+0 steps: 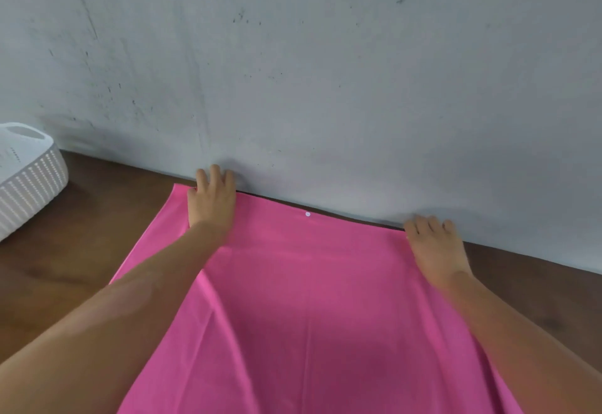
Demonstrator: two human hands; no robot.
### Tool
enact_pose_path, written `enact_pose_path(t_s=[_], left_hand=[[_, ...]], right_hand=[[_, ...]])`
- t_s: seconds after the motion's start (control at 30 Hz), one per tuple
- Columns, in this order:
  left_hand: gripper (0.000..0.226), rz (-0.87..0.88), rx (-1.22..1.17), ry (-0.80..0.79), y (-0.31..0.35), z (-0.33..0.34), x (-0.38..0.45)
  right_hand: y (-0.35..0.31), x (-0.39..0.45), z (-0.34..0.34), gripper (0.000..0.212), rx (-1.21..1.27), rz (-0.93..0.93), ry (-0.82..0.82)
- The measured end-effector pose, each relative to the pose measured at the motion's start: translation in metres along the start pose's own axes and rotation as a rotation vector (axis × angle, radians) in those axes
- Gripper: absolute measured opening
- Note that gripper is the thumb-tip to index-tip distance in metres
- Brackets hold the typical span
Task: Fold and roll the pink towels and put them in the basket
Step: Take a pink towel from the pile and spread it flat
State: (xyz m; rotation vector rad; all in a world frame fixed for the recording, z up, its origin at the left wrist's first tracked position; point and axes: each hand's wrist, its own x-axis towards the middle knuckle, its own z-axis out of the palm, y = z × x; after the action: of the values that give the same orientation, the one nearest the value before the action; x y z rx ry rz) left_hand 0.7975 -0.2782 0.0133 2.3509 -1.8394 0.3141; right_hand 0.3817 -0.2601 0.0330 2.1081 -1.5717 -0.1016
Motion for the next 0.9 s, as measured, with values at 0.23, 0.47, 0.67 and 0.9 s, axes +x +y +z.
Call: enact_pose_path(t_s=[0.23,0.47,0.67,0.9], left_hand=[[0.047,0.314,-0.05,-0.18,-0.04,-0.074,0.007],[0.03,0.223,-0.166,-0.132,-0.072,-0.104,-0.052],[0.048,-0.038,-0.347,-0.193,-0.091,-0.078,-0.182],[0.081,-0.144,-0.247,-0.234,-0.123,-0.061,-0.331]], right_hand=[[-0.061,-0.049,-0.064,0.027,0.195,0.08,-0.256],[-0.091,-0.087,-0.099,0.044,0.388,0.1,-0.365],[-0.118,-0.124,-0.107,0.06,0.625,0.204,-0.396],[-0.157,-0.169,-0.103,0.077,0.565,0.302,-0.458]])
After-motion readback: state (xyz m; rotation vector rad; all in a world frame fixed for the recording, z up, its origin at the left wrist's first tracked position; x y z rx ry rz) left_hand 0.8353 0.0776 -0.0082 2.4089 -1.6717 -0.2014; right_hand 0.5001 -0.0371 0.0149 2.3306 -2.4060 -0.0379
